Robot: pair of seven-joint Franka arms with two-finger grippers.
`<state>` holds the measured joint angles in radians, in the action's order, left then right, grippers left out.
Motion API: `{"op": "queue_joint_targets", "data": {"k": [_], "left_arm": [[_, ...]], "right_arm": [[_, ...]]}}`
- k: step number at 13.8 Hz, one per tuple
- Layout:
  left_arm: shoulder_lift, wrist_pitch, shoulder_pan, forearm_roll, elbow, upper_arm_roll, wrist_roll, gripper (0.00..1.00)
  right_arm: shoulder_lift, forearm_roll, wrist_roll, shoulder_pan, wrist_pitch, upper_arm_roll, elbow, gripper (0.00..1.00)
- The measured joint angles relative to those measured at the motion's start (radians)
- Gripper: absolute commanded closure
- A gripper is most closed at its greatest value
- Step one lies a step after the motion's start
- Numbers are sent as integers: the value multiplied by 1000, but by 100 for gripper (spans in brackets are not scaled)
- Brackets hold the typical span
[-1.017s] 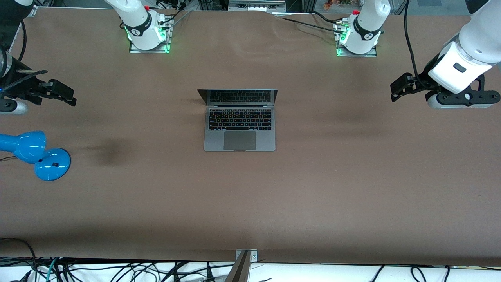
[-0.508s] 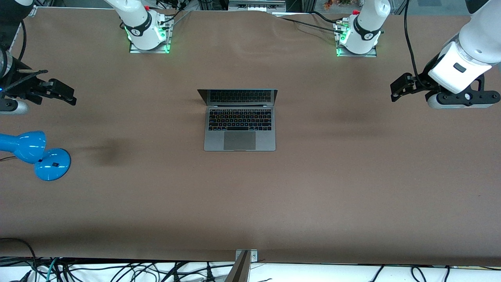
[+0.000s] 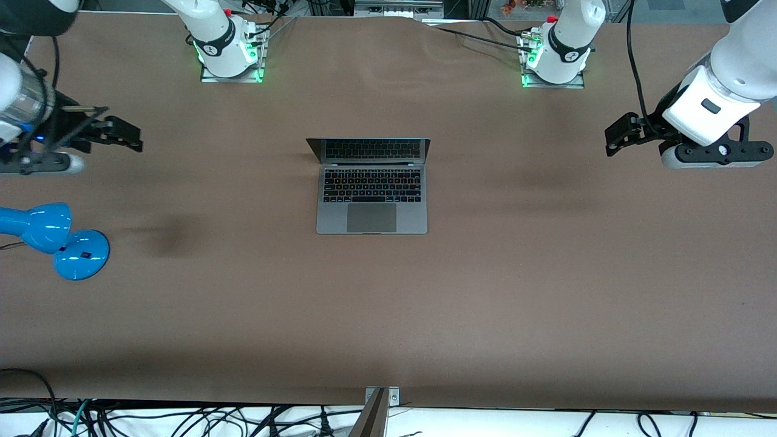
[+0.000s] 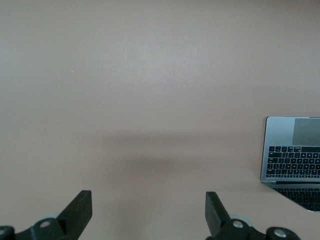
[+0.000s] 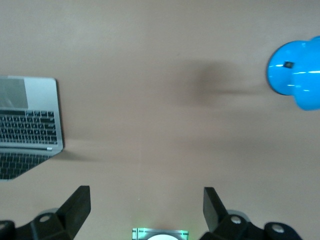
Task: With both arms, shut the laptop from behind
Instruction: 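Move both grippers toward the laptop screen's back edge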
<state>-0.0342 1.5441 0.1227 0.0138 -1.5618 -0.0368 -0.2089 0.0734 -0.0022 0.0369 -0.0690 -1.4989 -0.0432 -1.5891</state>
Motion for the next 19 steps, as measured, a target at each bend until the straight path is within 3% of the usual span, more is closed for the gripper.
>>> {"op": "queue_joint_targets", "data": {"k": [3, 8, 11, 14, 16, 19], "left_arm": [[-3, -30, -1, 0, -1, -1, 0, 0], [-44, -88, 8, 0, -3, -38, 1, 0], [-83, -121, 13, 1, -7, -128, -60, 0], [-117, -123, 19, 4, -31, -232, -179, 0], [-125, -114, 23, 48, -48, -261, -262, 0], [-125, -91, 21, 111, -81, -297, -400, 0]], "right_arm": [[19, 53, 3, -1, 0, -87, -9, 0], [57, 281, 14, -4, 3, -191, -29, 0], [94, 333, 34, -8, 3, -250, -60, 0], [142, 415, 214, -17, 2, -294, -65, 1], [162, 468, 385, -44, 1, -303, -65, 16], [194, 527, 515, -79, 12, -306, -70, 58]]}}
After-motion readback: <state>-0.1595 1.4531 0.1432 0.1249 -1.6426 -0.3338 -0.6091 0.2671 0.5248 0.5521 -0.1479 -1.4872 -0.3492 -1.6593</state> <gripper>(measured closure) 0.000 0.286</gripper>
